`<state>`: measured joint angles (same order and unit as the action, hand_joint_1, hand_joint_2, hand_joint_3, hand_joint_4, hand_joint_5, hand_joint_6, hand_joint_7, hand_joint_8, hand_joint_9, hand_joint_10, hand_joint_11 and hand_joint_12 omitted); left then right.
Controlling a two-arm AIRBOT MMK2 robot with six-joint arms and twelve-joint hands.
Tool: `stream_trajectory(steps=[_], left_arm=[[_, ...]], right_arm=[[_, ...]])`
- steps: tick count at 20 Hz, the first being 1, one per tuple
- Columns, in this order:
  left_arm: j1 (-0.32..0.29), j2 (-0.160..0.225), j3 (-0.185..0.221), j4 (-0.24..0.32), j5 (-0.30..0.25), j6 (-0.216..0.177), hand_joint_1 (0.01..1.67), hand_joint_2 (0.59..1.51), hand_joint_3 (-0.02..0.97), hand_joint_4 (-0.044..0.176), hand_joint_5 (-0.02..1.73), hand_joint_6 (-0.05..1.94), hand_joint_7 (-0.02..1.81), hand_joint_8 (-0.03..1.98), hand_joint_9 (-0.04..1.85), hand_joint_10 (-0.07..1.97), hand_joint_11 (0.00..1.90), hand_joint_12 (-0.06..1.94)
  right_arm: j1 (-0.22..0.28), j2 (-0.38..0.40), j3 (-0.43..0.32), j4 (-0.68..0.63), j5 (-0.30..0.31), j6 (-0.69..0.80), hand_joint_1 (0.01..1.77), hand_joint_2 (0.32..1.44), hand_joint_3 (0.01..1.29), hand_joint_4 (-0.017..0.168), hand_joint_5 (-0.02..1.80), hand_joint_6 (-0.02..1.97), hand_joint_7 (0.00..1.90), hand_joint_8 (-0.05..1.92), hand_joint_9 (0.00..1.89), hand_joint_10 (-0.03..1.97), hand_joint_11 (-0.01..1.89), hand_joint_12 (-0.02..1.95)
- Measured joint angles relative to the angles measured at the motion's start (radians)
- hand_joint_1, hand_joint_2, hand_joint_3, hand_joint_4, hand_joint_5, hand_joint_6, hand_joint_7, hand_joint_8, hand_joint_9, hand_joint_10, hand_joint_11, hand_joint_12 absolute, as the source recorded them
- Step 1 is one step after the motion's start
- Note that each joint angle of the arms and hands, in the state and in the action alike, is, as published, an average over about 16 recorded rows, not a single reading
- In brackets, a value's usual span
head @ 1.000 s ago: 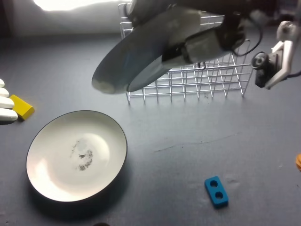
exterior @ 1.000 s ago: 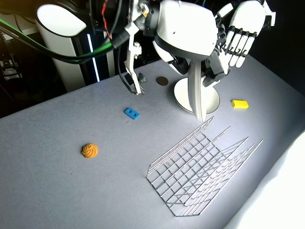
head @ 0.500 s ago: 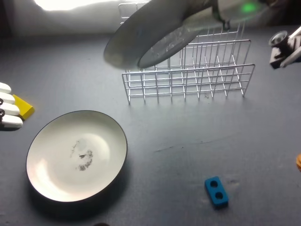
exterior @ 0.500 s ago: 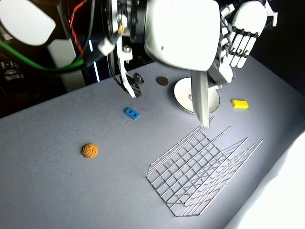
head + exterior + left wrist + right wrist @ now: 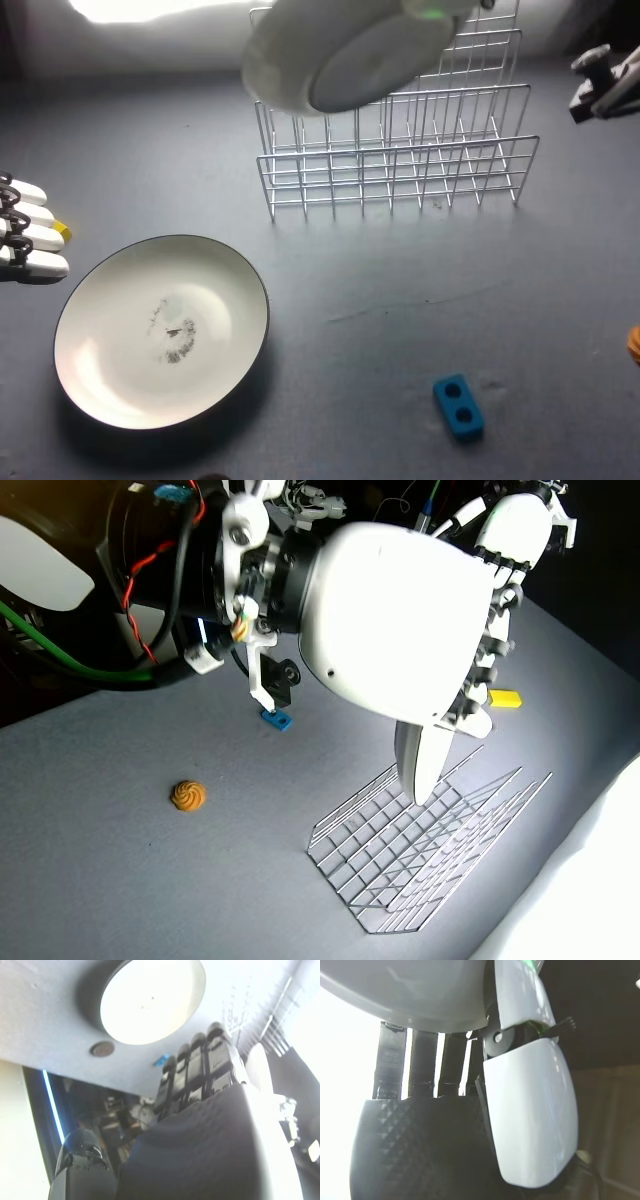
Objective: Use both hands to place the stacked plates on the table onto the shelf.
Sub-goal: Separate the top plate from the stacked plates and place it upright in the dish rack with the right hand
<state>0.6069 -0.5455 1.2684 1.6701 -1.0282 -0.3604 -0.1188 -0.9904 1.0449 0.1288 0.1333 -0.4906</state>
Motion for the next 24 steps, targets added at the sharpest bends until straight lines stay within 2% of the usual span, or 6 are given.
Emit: stream_trajectory(steps=[4, 9, 18, 24], left_arm=[[0.021, -0.014, -0.004, -0.005, 0.003, 0.013, 0.02, 1.027, 0.016, 0.005, 0.02, 0.02, 0.03, 0.01, 0.02, 0.01, 0.01, 0.01], [0.083, -0.039, -0.012, -0.054, 0.029, 0.067, 0.02, 1.028, 0.016, 0.004, 0.03, 0.02, 0.04, 0.02, 0.02, 0.01, 0.01, 0.01], [0.263, -0.111, -0.018, -0.216, 0.145, 0.219, 0.02, 1.035, 0.017, 0.005, 0.03, 0.02, 0.05, 0.02, 0.02, 0.01, 0.01, 0.01], [0.337, -0.151, -0.013, -0.299, 0.227, 0.278, 0.02, 1.041, 0.017, 0.006, 0.02, 0.02, 0.04, 0.02, 0.02, 0.01, 0.01, 0.01]], right_arm=[[0.020, -0.018, 0.042, 0.075, -0.046, -0.009, 1.38, 0.97, 0.01, -0.009, 0.97, 0.80, 1.12, 0.73, 1.02, 1.06, 0.75, 1.17], [0.039, -0.040, 0.094, 0.132, -0.088, -0.021, 1.38, 0.98, 0.01, -0.009, 0.97, 0.80, 1.12, 0.73, 1.01, 1.06, 0.75, 1.19], [0.040, -0.092, 0.195, 0.167, -0.140, -0.034, 1.38, 0.98, 0.02, -0.009, 0.97, 0.77, 1.11, 0.73, 1.01, 1.10, 0.77, 1.24], [0.021, -0.139, 0.269, 0.169, -0.161, -0.036, 1.38, 0.98, 0.02, -0.009, 0.98, 0.67, 1.12, 0.73, 1.02, 1.12, 0.77, 1.30]])
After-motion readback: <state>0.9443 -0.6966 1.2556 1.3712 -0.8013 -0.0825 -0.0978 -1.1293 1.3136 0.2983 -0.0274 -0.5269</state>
